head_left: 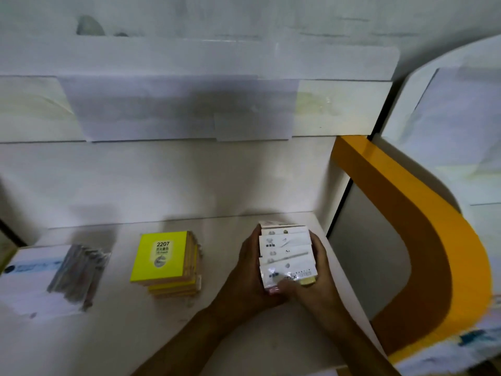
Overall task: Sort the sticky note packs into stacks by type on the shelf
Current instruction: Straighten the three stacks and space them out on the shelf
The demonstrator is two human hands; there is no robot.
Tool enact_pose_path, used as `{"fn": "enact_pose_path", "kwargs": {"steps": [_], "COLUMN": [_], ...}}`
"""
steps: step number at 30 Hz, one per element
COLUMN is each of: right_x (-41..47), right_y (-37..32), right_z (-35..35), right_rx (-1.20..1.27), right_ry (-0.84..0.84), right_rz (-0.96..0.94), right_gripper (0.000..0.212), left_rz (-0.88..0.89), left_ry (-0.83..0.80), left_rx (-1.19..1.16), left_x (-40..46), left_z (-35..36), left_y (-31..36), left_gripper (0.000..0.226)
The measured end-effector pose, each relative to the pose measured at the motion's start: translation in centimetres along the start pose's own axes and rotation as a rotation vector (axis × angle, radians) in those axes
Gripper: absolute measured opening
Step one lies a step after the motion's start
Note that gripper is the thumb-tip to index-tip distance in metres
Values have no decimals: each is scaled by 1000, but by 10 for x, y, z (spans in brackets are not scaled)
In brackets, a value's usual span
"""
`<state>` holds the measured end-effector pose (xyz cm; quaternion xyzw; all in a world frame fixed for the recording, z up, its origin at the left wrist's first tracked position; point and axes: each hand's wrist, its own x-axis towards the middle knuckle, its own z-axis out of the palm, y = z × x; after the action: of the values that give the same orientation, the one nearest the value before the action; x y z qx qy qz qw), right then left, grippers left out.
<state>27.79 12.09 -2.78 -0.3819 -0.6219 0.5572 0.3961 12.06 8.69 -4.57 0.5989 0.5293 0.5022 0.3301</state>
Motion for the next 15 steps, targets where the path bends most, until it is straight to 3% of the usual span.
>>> {"fn": "enact_pose_path", "kwargs": {"steps": [2,5,7,11,15], "right_x": [5,7,7,6,10], "right_y": [-2,5,5,10,6], "right_z": [3,5,6,5,7], "right_rx": [176,285,243,220,222], "right_ry": [36,70,52,52,20], "right_rz": [51,161,168,156,150], "right_gripper": [45,30,30,51,44], "left_rz": [-48,-99,-108,-106,-213], "left_ry": [-1,-48,-95,-155,-92], "left_rx": [34,122,124,-31,-86], "left_x": [1,-2,-5,-12,-12], "left_z": [-4,-4,-2,2,8], "left_y": [-5,-13,-14,-3,9], "left_gripper": [125,120,114,113,119]}}
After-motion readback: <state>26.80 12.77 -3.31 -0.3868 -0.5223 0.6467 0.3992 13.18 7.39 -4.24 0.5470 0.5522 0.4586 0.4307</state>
